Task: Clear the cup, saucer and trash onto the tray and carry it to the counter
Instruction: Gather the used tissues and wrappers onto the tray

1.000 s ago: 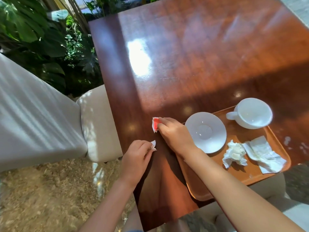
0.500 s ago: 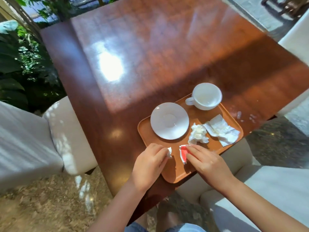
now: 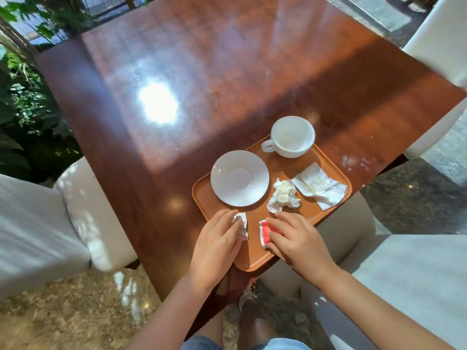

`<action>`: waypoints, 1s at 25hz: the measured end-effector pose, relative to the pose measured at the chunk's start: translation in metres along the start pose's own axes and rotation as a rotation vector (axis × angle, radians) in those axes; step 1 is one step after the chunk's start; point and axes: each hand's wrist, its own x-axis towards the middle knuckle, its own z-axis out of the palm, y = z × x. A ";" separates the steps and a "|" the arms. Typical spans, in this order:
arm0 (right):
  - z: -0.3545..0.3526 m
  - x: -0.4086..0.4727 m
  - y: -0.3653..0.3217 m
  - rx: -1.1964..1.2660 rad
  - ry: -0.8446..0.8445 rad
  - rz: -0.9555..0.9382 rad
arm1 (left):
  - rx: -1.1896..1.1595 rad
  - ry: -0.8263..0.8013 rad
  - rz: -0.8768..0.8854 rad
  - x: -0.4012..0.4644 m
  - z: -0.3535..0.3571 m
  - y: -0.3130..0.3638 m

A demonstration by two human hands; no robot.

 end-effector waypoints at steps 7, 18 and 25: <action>-0.006 -0.012 0.017 -0.035 0.110 0.000 | -0.143 0.081 0.097 -0.021 0.002 0.013; -0.011 -0.041 0.131 -0.113 -0.029 0.421 | -0.063 -0.055 0.227 -0.040 0.016 -0.003; -0.004 -0.027 0.117 -0.062 0.008 0.351 | -0.169 -0.067 0.192 -0.037 -0.002 -0.037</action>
